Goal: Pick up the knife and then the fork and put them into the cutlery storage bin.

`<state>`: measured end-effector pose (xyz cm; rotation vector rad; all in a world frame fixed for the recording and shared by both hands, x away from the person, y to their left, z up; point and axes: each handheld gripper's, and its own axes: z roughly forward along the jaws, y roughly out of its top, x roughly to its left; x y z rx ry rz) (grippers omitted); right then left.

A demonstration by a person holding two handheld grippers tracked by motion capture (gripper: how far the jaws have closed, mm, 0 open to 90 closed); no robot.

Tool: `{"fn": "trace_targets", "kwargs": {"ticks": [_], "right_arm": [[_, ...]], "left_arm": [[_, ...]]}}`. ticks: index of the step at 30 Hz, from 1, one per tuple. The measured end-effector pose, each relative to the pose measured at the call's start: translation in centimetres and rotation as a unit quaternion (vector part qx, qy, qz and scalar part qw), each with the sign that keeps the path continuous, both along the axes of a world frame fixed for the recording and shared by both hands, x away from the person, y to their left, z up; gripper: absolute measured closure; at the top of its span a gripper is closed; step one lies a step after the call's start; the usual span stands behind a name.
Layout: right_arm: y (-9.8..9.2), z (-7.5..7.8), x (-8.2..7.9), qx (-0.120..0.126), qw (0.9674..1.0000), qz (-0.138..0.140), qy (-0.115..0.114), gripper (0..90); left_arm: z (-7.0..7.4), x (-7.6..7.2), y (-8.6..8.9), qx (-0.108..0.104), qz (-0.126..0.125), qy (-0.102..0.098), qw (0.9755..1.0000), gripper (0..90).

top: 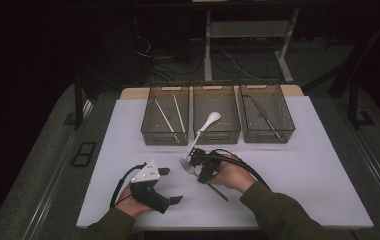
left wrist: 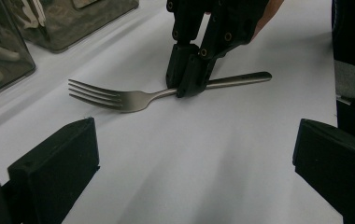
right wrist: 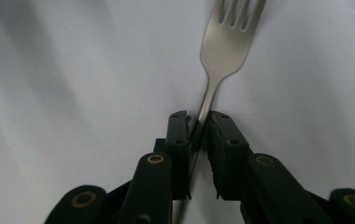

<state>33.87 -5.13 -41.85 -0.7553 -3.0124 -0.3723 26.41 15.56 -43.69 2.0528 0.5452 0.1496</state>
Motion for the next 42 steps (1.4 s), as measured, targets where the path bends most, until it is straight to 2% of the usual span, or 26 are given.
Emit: {"fn": "trace_targets", "kwargs": {"ticks": [4,12,16,21,24,30,32,37,42], "right_arm": [[0.1,0.0,0.2,-0.010,0.9999,0.002,-0.006,83.8],[0.2,0.1,0.0,-0.013,0.9998,0.007,-0.010,84.8],[-0.6,0.0,0.2,0.017,0.9998,-0.002,-0.007,84.8],[-2.4,0.6,0.8,0.065,0.9976,-0.015,-0.020,84.8],[-3.6,1.1,0.9,0.100,0.9945,-0.024,-0.022,84.8],[-6.3,1.9,0.9,0.162,0.9853,-0.047,-0.028,84.9],[-7.0,2.0,0.8,0.171,0.9833,-0.050,-0.037,84.9],[-8.6,2.3,0.7,0.207,0.9758,-0.054,-0.048,84.9],[-10.1,2.9,0.4,0.248,0.9649,-0.061,-0.061,84.9]], "left_arm": [[0.0,0.0,0.0,0.000,0.000,-0.001,1.0000,0.0],[0.0,0.0,0.1,0.004,-0.003,-0.002,1.0000,0.0],[0.0,0.0,0.2,0.001,0.001,-0.002,1.0000,0.0],[0.1,0.0,0.2,0.001,0.001,-0.002,1.0000,0.0],[0.0,0.0,0.2,0.002,0.001,-0.002,1.0000,0.0],[0.0,0.0,0.2,0.002,0.002,-0.001,1.0000,0.0],[0.0,0.0,0.2,0.002,0.003,-0.001,1.0000,0.0],[0.0,0.0,0.2,0.002,0.002,-0.001,1.0000,0.0],[0.0,0.0,0.2,0.004,0.001,-0.003,1.0000,0.0]]}}
